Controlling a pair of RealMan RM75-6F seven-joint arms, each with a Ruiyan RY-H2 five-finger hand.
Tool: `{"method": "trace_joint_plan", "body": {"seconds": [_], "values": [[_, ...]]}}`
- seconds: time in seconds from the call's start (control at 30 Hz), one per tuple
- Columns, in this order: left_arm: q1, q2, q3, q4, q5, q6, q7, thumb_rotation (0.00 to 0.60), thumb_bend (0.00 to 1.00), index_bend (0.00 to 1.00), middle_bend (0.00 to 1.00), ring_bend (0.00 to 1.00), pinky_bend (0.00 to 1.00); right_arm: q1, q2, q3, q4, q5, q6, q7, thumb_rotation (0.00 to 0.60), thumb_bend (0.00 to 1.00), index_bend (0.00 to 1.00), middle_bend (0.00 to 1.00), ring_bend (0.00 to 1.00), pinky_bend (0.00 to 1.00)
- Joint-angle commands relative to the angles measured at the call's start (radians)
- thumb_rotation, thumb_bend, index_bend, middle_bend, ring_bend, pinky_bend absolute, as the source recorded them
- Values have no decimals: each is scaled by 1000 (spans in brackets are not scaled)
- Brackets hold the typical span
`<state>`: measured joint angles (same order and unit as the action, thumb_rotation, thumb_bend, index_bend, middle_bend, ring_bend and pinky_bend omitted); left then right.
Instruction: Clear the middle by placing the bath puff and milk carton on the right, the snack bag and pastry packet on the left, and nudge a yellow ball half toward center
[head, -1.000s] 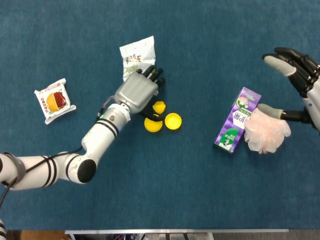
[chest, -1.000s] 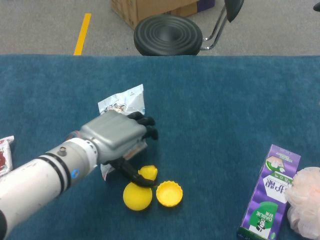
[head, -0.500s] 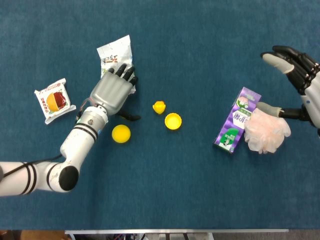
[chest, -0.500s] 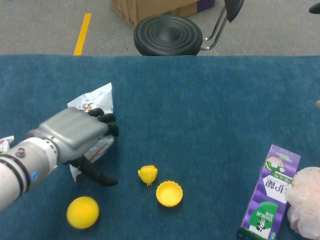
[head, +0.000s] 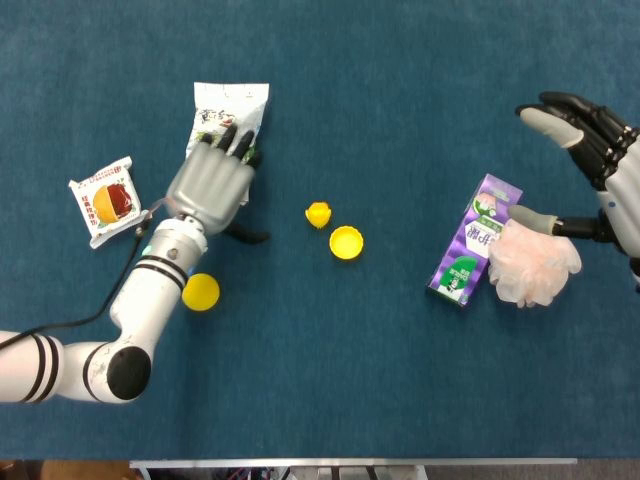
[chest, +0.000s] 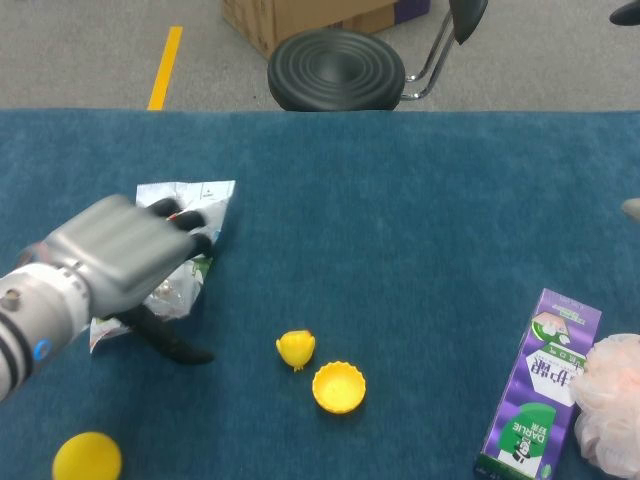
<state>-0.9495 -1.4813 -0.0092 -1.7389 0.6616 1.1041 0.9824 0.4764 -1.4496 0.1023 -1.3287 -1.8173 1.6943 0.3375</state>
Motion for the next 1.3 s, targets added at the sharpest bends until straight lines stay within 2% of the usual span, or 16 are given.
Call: {"method": "trace_joint_plan", "body": {"seconds": [0.03, 0.37, 0.6, 0.67, 0.77, 0.87, 1.0, 1.17, 1.3], "values": [[-20, 2, -19, -6, 52, -1, -4, 231, 0, 172, 76, 35, 245, 1, -2, 2, 3, 3, 0, 6, 600, 0, 163, 269, 192, 369], [-37, -59, -37, 123, 92, -87, -89, 269, 0, 172, 76, 35, 245, -3, -7, 0, 9, 7, 3, 15, 600, 0, 163, 269, 192, 369], [-82, -106, -63, 240, 10, -169, -82, 271, 0, 183, 85, 35, 245, -8, -4, -1, 4, 8, 7, 10, 600, 0, 163, 269, 192, 369], [-98, -109, -65, 259, -19, -189, -69, 264, 0, 189, 91, 35, 245, -10, -4, -1, 5, 11, 7, 12, 600, 0, 163, 269, 192, 370], [-127, -95, -56, 273, -76, -237, -41, 208, 0, 198, 98, 35, 245, -11, -4, -1, 12, 17, 4, 17, 600, 0, 163, 269, 192, 369], [-149, -67, -28, 255, -104, -265, -6, 93, 31, 198, 93, 35, 245, -12, -6, 0, 19, 20, 3, 22, 600, 0, 163, 269, 192, 369], [-178, -12, 31, 174, -98, -261, 58, 7, 134, 176, 64, 27, 218, -13, -14, 0, 34, 28, 0, 37, 600, 0, 163, 269, 192, 369], [-210, 57, 77, 41, -83, -219, 121, 0, 255, 143, 16, 0, 165, -12, -28, -2, 52, 32, -3, 52, 600, 0, 163, 269, 192, 370], [-234, 83, 119, -24, -78, -177, 182, 0, 342, 133, 0, 0, 151, -12, -33, -2, 57, 31, 1, 57, 600, 0, 163, 269, 192, 369]]}}
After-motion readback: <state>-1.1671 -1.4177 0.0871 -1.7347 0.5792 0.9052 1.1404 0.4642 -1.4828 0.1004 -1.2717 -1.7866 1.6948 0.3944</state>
